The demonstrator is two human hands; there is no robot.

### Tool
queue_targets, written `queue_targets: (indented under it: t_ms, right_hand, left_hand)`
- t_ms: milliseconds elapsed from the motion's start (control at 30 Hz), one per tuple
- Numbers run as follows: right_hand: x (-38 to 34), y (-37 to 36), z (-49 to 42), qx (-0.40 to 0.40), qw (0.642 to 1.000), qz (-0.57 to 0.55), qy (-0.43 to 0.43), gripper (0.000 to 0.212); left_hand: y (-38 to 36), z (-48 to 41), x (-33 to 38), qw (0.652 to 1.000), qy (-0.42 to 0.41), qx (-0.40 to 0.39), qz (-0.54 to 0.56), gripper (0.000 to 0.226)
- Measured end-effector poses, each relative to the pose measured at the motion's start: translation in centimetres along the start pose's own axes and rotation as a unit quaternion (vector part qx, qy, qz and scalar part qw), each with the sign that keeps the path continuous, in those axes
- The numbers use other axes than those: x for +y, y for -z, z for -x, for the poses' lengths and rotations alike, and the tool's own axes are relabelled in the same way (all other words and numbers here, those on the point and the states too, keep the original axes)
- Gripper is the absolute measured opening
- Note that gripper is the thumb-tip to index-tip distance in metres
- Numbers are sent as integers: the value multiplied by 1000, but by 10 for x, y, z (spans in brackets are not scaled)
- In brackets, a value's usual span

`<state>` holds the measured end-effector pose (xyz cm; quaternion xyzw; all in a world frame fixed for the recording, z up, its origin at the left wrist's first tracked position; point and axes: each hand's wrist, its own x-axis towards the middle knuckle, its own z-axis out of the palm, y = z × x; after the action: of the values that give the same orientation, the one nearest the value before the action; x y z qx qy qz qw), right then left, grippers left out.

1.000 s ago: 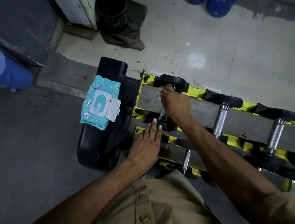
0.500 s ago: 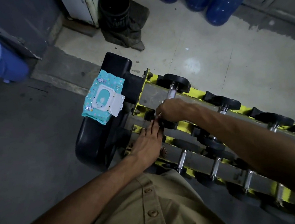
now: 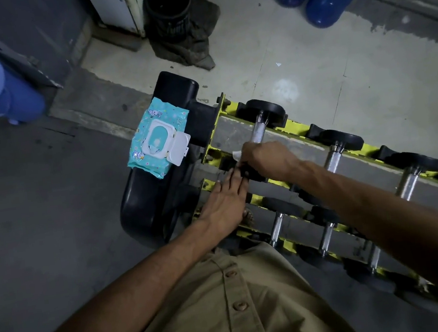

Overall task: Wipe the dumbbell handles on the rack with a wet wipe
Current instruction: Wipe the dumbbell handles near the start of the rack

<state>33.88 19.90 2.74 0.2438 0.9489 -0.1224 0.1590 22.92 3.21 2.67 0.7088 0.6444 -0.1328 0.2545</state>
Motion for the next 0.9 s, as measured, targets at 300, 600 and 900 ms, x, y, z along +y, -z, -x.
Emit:
queue_targets:
  t_ms: [300, 600, 900]
  right_hand:
    - [-18, -53, 27, 164, 903, -225, -327, 14]
    - [-1, -59, -9, 115, 687, -583, -417, 19]
    - [23, -13, -44, 195, 382, -787, -444, 29]
  left_hand:
    - [-9, -7, -4, 1000, -15, -6, -11, 93]
    - [-7, -8, 1, 1000, -5, -9, -29, 105]
    - [-3, -5, -2, 999, -5, -18, -37, 113]
